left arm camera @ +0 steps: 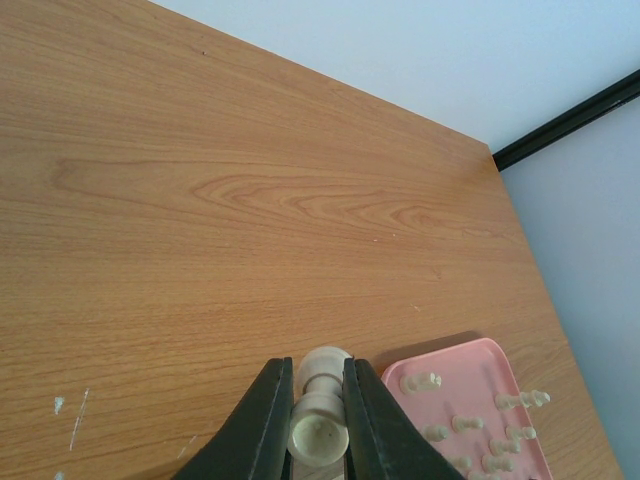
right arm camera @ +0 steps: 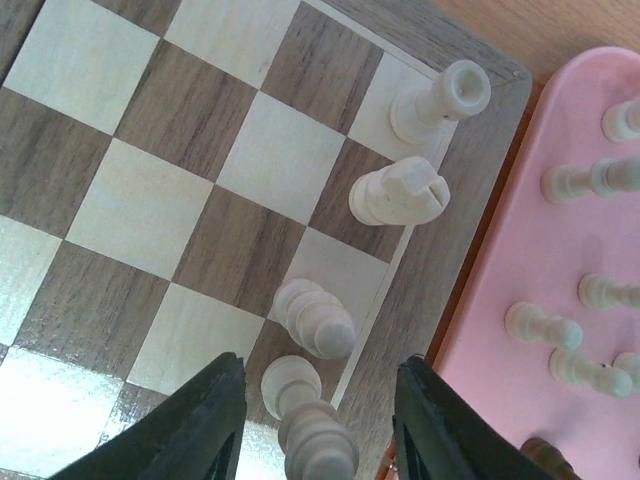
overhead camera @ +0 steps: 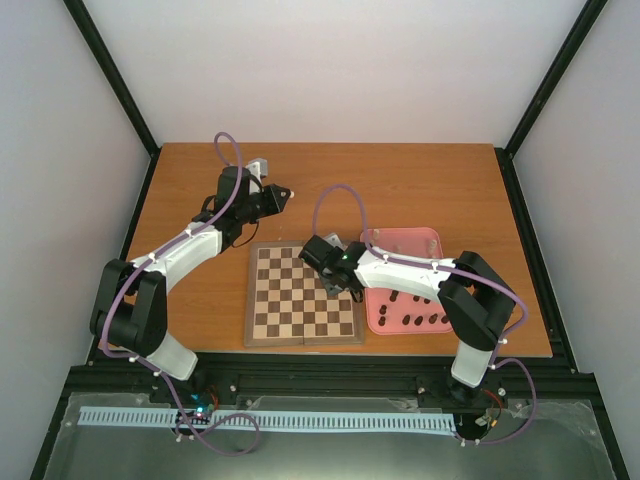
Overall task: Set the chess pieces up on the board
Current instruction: Place the chess piece on the chessboard, then pick up the chess piece from the storage box.
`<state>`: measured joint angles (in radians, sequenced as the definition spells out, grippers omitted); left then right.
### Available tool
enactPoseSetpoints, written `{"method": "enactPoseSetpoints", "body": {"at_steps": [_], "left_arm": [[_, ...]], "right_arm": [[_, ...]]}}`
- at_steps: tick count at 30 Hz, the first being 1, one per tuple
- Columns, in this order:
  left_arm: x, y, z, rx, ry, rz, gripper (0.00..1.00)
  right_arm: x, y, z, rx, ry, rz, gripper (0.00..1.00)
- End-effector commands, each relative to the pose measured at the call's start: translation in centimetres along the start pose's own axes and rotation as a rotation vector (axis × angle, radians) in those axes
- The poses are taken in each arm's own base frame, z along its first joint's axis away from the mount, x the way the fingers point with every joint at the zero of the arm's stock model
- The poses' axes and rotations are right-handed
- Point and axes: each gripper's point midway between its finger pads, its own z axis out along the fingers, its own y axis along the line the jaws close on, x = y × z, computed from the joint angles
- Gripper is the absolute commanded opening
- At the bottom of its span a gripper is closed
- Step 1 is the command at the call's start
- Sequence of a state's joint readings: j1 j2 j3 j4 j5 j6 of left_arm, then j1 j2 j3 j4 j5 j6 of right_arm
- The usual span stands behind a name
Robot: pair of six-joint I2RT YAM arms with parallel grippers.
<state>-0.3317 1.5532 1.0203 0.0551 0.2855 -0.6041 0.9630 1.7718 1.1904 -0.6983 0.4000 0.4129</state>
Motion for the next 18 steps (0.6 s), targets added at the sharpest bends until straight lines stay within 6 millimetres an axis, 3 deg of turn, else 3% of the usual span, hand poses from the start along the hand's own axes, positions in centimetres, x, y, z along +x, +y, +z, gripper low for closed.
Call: {"method": "enactPoseSetpoints", "body": {"at_steps": [1,8,13,15,18], "left_arm": [[-2.0,-1.3,-0.1,0.038,-0.044,0.028,0.01],[-2.0,-1.3,-0.1,0.038,-0.042,0.028,0.01],[-2.1,-1.5,-0.2,0.042,-0.041,0.032,0.01],[-2.0,-1.6,-0.3,0.046,-0.036,0.036,0.01],[-1.9,-2.2,-0.4,0.067,-0.018,0.051,0.01]], "right_arm": [[-0.2,-0.5,-0.8,0.018,-0.026,0.011,0.46],[-0.6,-0.9,-1.7,0.019,-0.053,0.023,0.52],[-1.5,-1.9,-3.8,0.015,-0.111,0.047,0.59],[-2.0,-2.7,-5.0,0.012,-0.146,0.066,0.60],[-2.8,-5.5,-6.3,0.019,-0.191,0.134,0.60]]}}
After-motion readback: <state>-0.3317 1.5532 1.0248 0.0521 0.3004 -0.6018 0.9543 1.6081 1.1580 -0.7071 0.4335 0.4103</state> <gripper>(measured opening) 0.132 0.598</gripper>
